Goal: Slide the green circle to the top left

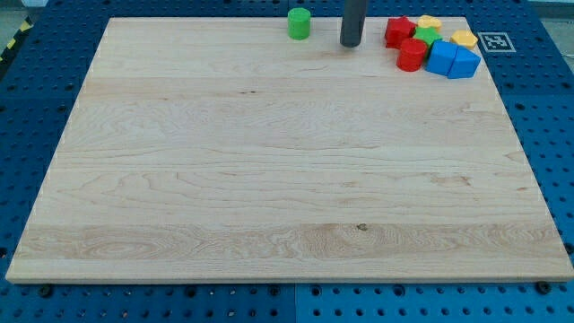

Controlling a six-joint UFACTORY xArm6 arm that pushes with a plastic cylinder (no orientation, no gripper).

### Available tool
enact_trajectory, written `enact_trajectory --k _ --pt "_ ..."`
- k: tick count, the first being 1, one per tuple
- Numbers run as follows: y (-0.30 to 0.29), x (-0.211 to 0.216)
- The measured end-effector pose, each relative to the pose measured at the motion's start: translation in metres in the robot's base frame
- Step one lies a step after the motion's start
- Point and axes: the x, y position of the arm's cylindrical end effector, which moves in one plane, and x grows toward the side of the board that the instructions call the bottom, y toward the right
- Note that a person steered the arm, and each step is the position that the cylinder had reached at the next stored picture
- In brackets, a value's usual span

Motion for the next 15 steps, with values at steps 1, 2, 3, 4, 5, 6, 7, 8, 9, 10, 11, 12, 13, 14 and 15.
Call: enact_trajectory --k 1,2,3,4,5,6,7,8,9,10,11,12,13,14,15 --pt "-0.016 -0.033" --pt "-0.031 -0.036" --pt "-0.032 -0.036" --pt "-0.039 -0.038" --pt "-0.061 -0.038" --pt "-0.083 -0.038" --pt "-0.081 -0.038" --pt "-0.059 -0.035" --pt "-0.045 -0.023" --pt "-0.045 -0.009" --pt "-0.045 -0.009" --pt "-0.050 -0.010" --pt "-0.062 -0.010" --pt "-0.075 -0.010" --pt "-0.093 -0.010"
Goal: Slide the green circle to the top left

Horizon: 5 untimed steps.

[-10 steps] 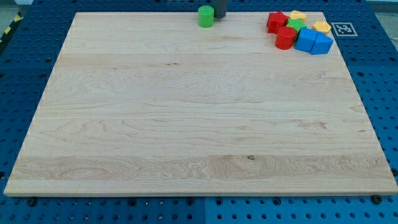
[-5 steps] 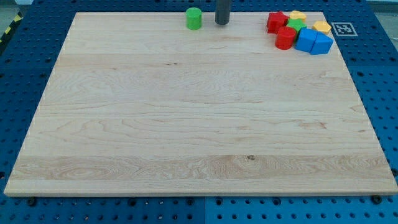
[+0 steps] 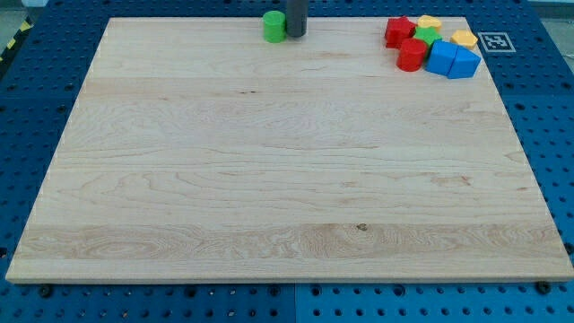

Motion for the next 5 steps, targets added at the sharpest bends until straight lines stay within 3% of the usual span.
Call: enact_trajectory --k 5 --pt "-0.039 -0.020"
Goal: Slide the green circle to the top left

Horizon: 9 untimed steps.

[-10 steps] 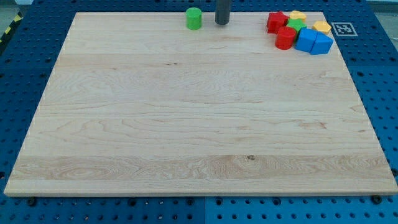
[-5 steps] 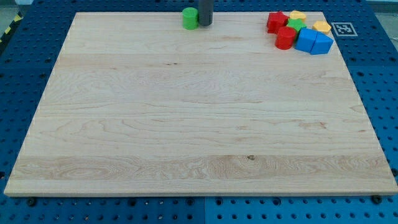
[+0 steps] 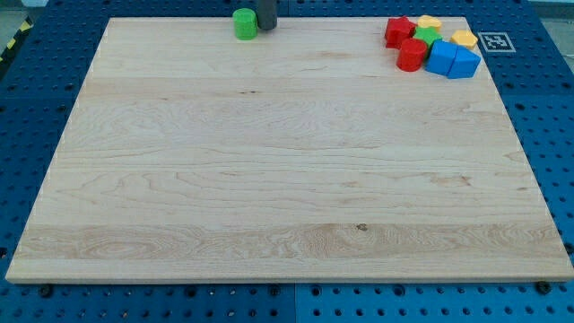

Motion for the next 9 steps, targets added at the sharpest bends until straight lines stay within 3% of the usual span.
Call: enact_trajectory --k 6,9 --pt "-0.076 0.000" --pt "-0.075 0.022"
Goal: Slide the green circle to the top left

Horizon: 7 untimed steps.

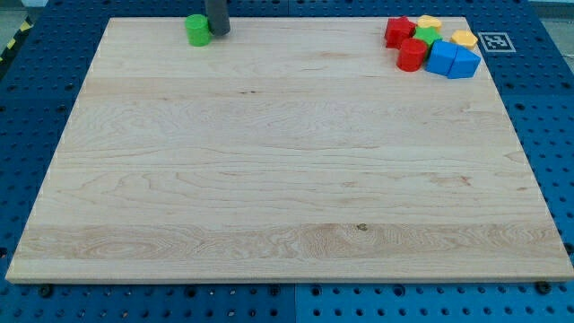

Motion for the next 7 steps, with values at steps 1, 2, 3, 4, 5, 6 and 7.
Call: enact_trajectory --k 1,2,3,4,5,6,7 --pt "0.009 0.003" --pt "0.012 0.003" --pt "0.009 0.003" --pt "-0.007 0.003" --pt "-0.041 0.003" --pt "-0.061 0.003" --pt "-0.071 0.003"
